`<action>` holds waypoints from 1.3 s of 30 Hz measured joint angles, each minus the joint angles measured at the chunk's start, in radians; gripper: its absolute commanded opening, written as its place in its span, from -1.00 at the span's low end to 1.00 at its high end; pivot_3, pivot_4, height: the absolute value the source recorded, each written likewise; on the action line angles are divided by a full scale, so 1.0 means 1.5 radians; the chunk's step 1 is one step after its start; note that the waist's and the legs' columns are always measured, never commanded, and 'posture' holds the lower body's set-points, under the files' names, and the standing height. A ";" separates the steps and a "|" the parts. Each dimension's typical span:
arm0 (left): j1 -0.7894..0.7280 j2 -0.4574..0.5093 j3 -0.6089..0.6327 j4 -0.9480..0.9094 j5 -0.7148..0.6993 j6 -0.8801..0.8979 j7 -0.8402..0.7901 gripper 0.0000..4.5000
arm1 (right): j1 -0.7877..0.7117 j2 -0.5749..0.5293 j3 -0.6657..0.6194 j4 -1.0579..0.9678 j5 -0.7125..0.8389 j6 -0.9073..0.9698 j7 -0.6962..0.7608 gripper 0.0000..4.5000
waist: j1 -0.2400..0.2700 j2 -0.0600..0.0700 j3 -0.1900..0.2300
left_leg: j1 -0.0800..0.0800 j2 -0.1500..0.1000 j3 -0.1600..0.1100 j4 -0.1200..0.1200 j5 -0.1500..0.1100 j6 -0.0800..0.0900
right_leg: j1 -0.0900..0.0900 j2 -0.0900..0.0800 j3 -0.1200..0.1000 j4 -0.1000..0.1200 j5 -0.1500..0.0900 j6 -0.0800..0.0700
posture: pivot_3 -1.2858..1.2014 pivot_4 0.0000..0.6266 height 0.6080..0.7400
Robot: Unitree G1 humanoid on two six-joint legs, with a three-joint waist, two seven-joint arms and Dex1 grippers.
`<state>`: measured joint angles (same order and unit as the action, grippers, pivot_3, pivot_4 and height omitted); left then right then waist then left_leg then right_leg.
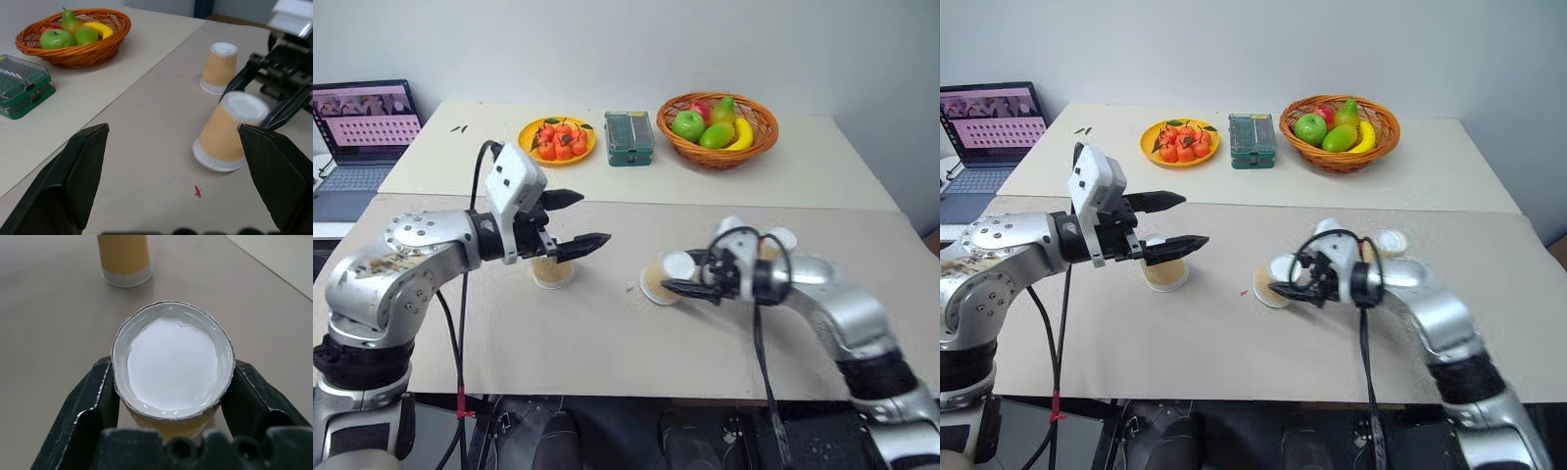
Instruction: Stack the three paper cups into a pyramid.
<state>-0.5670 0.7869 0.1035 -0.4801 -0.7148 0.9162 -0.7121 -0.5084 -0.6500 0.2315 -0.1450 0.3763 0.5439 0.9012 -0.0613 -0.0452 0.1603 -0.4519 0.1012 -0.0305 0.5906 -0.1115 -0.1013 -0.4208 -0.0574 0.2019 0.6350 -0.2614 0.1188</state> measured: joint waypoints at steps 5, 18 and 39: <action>0.022 0.002 0.025 -0.025 -0.014 0.021 0.031 1.00 | -0.046 0.035 0.023 0.090 -0.036 -0.079 0.047 0.18 | 0.000 0.000 0.000 | 0.000 0.000 -0.001 0.000 0.000 0.000 | 0.001 0.000 -0.001 0.001 0.000 0.000 | 0.03 -0.52 0.97; 0.032 0.002 0.038 -0.064 -0.042 0.046 0.078 1.00 | -0.096 0.105 0.044 0.192 -0.096 -0.136 0.081 0.80 | -0.027 -0.001 0.000 | 0.008 0.000 -0.001 0.001 0.001 -0.001 | 0.004 0.001 0.000 0.006 -0.004 -0.003 | 0.03 -0.52 0.97; 0.029 -0.025 -0.005 -0.034 -0.022 0.011 0.064 1.00 | -0.142 -0.014 -0.157 0.018 0.063 0.091 0.088 0.99 | -0.017 -0.001 0.000 | 0.003 0.000 -0.001 -0.001 0.000 -0.001 | 0.000 0.001 0.000 0.006 -0.005 0.000 | 0.03 -0.52 0.97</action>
<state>-0.5242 0.7494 0.0956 -0.5312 -0.7481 0.9331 -0.6158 -0.7217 -0.6706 -0.0041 -0.1182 0.4715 0.6797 1.0337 -0.0870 -0.0461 0.1605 -0.4474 0.1010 -0.0321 0.5887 -0.1114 -0.1025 -0.4211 -0.0565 0.2013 0.6437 -0.2682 0.1190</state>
